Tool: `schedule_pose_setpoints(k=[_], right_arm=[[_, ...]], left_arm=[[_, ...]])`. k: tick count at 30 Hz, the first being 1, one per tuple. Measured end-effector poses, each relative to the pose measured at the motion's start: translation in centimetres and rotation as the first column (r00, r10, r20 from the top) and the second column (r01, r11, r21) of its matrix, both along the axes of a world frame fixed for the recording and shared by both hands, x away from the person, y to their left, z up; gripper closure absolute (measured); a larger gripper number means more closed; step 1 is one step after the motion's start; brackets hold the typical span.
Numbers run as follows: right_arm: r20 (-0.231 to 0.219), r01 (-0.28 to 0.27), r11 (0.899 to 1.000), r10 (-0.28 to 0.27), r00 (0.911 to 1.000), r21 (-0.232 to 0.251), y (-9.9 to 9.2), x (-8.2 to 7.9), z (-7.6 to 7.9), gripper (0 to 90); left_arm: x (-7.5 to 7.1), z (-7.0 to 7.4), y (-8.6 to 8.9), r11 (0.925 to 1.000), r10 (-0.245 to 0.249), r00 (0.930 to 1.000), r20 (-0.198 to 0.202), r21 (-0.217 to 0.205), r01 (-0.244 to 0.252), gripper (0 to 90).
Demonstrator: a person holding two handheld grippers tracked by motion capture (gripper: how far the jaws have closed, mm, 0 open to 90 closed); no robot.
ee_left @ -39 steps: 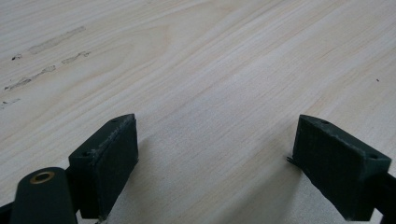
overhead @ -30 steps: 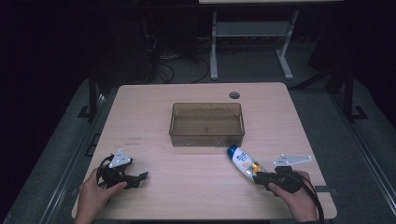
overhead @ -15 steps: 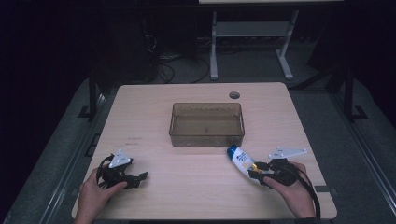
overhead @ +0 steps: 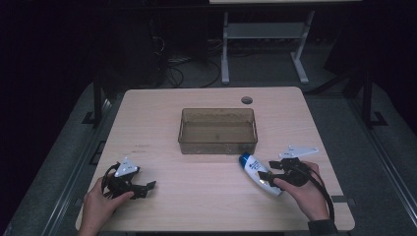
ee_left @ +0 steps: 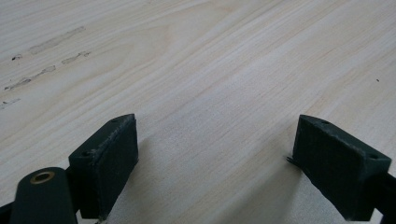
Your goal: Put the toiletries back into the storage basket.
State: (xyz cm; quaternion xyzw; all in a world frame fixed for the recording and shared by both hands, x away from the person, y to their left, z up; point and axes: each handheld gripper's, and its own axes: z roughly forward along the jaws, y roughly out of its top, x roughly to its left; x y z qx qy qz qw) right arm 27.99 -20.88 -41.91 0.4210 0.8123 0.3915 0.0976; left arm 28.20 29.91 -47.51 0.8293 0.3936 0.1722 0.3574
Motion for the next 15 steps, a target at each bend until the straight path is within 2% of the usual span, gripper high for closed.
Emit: schedule_pose_setpoints(k=[15], right_arm=[[-0.002,-0.015,0.999,0.015,0.9999,-0.039,1.2,2.0,-0.1,35.2]], left_arm=[[0.0,0.0,0.0,1.0,0.0,1.0,0.0,0.0,0.0,13.1]])
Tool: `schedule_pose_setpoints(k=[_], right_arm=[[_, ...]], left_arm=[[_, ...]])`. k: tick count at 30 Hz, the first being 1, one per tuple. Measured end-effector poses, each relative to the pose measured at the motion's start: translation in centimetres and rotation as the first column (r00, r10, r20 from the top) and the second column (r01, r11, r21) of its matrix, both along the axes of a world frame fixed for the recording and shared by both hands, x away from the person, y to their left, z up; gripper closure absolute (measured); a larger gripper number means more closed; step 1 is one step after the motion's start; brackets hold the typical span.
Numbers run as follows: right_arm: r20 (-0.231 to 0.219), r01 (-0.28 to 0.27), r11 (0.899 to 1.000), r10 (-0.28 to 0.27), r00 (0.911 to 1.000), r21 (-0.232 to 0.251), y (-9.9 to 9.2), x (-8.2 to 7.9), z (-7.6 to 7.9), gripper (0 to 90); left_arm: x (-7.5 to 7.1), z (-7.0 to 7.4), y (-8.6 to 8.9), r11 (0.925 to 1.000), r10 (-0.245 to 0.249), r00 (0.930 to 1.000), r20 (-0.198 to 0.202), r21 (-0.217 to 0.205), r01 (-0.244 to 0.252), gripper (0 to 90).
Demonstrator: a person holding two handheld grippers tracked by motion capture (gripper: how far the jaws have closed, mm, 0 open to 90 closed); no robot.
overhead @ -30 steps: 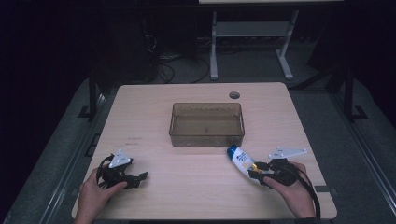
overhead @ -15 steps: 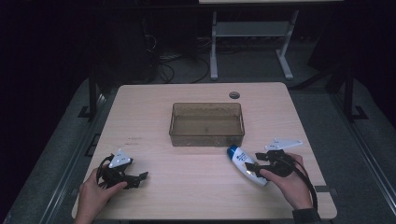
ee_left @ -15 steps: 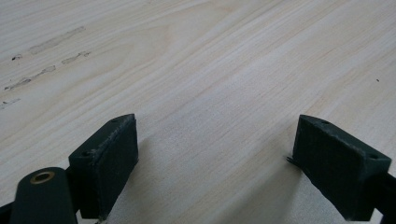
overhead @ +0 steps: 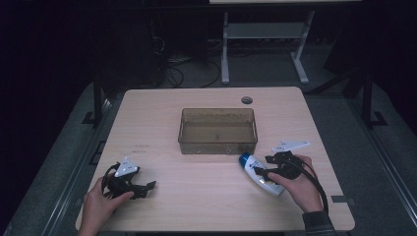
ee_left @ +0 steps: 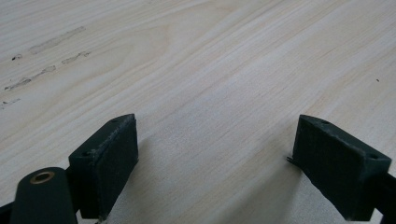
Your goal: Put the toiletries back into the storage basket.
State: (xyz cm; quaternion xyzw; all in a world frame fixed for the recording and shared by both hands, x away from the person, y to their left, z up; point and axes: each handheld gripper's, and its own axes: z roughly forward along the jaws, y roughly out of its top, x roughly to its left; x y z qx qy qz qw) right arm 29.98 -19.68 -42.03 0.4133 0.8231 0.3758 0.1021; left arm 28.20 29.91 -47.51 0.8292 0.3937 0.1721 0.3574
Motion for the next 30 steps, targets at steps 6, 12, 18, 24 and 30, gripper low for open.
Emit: schedule_pose_setpoints(k=[6,12,18,24,30], right_arm=[[-0.005,-0.012,1.0,0.012,0.9999,-0.022,0.7,0.7,-0.1,34.1],[-0.017,-0.022,0.998,0.021,0.9996,-0.061,1.6,1.5,-0.3,32.9],[-0.035,-0.026,0.994,0.023,0.9991,-0.103,2.3,2.2,-0.8,32.4],[-0.063,-0.038,0.989,0.029,0.9976,-0.144,3.0,2.9,-1.3,32.0],[-0.093,-0.062,0.981,0.046,0.9946,-0.186,3.8,3.4,-1.8,30.9]], left_arm=[[0.0,0.0,0.0,1.0,0.0,1.0,0.0,0.0,0.0,13.1],[0.0,0.0,0.0,1.0,0.0,1.0,0.0,0.001,0.0,13.1],[0.0,0.0,0.0,1.0,0.0,1.0,0.0,0.0,0.0,13.1],[0.0,0.0,0.0,1.0,0.0,1.0,0.0,0.0,0.0,13.1],[0.0,0.0,0.0,1.0,0.0,1.0,0.0,0.0,0.0,13.1]])
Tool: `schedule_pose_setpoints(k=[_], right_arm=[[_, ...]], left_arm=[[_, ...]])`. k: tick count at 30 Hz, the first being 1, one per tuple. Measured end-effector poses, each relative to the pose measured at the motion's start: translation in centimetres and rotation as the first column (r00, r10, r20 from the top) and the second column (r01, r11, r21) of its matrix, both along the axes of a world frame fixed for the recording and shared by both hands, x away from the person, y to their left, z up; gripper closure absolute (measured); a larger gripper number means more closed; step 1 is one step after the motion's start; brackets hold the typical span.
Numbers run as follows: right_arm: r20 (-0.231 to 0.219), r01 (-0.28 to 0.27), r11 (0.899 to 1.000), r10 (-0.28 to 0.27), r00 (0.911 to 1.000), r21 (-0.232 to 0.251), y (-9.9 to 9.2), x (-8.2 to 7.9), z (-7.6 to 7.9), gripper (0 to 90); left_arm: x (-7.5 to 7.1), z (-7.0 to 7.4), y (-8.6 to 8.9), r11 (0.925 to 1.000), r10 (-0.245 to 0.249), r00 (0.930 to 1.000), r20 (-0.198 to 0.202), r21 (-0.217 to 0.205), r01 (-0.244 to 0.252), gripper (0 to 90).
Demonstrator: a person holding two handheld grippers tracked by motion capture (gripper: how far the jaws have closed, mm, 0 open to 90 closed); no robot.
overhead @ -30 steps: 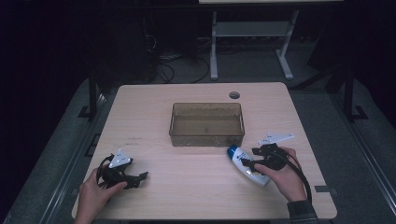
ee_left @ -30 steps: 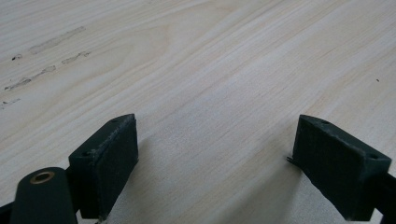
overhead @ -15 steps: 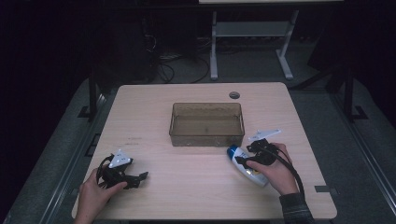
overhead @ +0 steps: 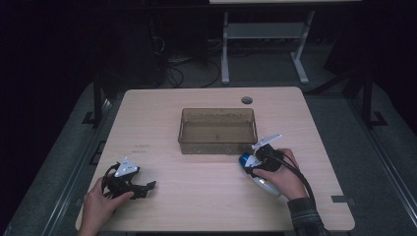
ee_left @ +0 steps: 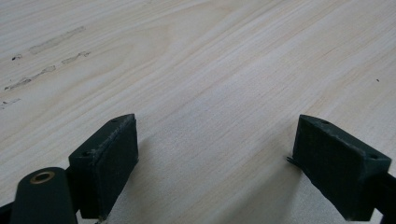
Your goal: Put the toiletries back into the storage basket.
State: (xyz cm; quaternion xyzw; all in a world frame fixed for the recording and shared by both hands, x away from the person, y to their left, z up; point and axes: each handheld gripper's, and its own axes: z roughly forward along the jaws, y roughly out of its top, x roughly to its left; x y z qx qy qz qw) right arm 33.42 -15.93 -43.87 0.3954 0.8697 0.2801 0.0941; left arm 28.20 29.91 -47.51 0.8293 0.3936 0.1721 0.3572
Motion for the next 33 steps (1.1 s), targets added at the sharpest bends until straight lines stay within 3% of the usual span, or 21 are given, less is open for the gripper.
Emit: schedule_pose_setpoints(k=[10,17,24,33], right_arm=[[-0.049,-0.017,0.998,0.013,0.9987,-0.068,0.9,0.5,-1.0,29.5],[-0.061,-0.023,0.995,0.017,0.998,-0.1,1.1,0.6,-1.4,30.4],[-0.074,-0.006,0.995,-0.001,0.9973,-0.096,1.1,0.7,-1.4,32.0],[-0.08,0.011,0.998,-0.015,0.9967,-0.055,0.6,0.4,-0.8,32.5]], left_arm=[[0.0,0.0,0.0,1.0,0.0,1.0,-0.001,0.0,0.0,13.1],[0.0,0.0,0.0,1.0,0.0,1.0,0.0,0.0,0.0,13.1],[0.0,0.0,0.0,1.0,0.0,1.0,0.0,0.0,0.0,13.1],[0.0,0.0,0.0,1.0,0.0,1.0,0.0,0.0,0.0,13.1]])
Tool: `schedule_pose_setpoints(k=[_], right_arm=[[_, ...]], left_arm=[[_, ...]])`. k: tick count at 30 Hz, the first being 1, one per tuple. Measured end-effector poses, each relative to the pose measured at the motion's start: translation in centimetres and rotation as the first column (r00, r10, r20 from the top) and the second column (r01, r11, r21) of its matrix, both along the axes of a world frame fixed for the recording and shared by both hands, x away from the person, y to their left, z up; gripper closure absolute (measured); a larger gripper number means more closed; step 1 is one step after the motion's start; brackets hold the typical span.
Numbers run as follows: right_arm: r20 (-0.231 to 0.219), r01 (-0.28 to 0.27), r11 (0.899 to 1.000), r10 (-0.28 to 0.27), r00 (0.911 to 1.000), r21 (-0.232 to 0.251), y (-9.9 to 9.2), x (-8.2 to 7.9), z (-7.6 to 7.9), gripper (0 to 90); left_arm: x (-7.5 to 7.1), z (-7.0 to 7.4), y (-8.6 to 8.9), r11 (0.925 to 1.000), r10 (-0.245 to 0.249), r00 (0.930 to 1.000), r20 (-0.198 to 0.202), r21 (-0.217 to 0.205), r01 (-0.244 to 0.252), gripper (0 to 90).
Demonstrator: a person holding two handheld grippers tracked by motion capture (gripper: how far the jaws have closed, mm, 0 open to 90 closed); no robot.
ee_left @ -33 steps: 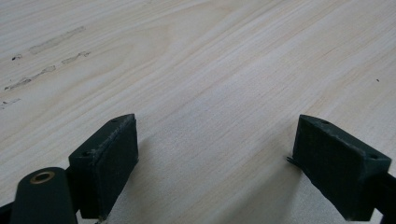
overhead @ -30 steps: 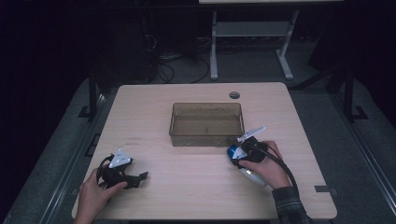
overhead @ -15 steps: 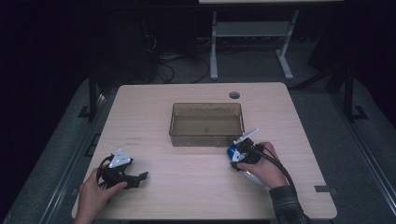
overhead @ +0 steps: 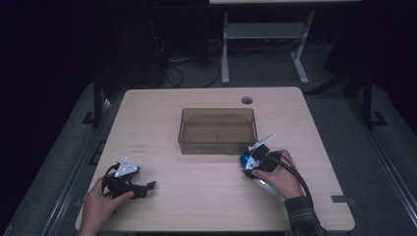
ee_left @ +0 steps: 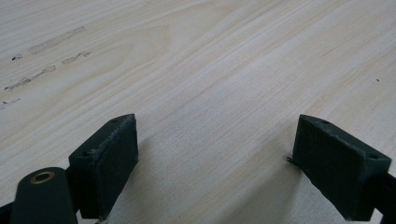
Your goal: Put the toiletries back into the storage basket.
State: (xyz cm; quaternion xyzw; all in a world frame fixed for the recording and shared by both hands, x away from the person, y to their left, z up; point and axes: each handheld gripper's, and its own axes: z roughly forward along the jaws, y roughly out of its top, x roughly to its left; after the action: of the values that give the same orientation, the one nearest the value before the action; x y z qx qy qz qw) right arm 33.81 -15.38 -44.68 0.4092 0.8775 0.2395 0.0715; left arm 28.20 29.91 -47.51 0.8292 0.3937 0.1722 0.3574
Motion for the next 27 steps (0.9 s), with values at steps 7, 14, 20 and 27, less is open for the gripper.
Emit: schedule_pose_setpoints(k=[7,14,20,27], right_arm=[[0.01,0.013,0.998,-0.014,0.9999,0.057,-0.6,-0.5,0.5,32.6],[0.033,0.022,0.994,-0.026,0.9991,0.111,-1.3,-1.1,1.3,32.8],[0.057,0.028,0.987,-0.038,0.9977,0.16,-2.1,-1.7,2.0,32.9],[0.074,0.035,0.975,-0.053,0.9959,0.221,-3.1,-2.4,2.4,33.0]], left_arm=[[0.0,0.0,0.0,1.0,0.0,1.0,0.0,0.001,0.0,13.1],[0.0,0.0,0.0,1.0,0.0,1.0,0.0,0.0,0.0,13.1],[0.0,0.0,0.0,1.0,0.0,1.0,0.0,0.0,0.0,13.1],[0.0,0.0,0.0,1.0,0.0,1.0,0.0,0.001,0.0,13.1]])
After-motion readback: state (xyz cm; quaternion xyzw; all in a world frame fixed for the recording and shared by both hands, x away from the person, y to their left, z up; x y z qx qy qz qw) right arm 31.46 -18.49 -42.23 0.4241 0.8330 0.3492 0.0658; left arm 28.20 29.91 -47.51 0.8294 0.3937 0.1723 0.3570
